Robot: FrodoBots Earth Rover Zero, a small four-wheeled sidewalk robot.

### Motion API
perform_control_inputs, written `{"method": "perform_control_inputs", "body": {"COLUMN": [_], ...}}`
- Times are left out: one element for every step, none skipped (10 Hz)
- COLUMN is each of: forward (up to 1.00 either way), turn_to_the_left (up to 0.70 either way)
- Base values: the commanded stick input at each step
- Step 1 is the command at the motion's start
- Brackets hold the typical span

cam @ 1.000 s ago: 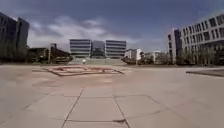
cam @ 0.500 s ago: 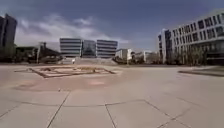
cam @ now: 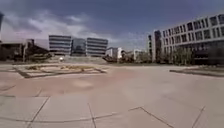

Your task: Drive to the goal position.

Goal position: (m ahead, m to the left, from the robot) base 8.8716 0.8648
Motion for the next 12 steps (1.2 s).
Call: {"method": "perform_control_inputs", "body": {"forward": [1.00,1.00,1.00,1.00,1.00,1.00,1.00,1.00,1.00,1.00,1.00,1.00], "turn_to_the_left": [-0.01,-0.01,-0.01,-0.01,-0.01,-0.01,-0.01,-0.01,-0.01,-0.01,-0.01,-0.01]}}
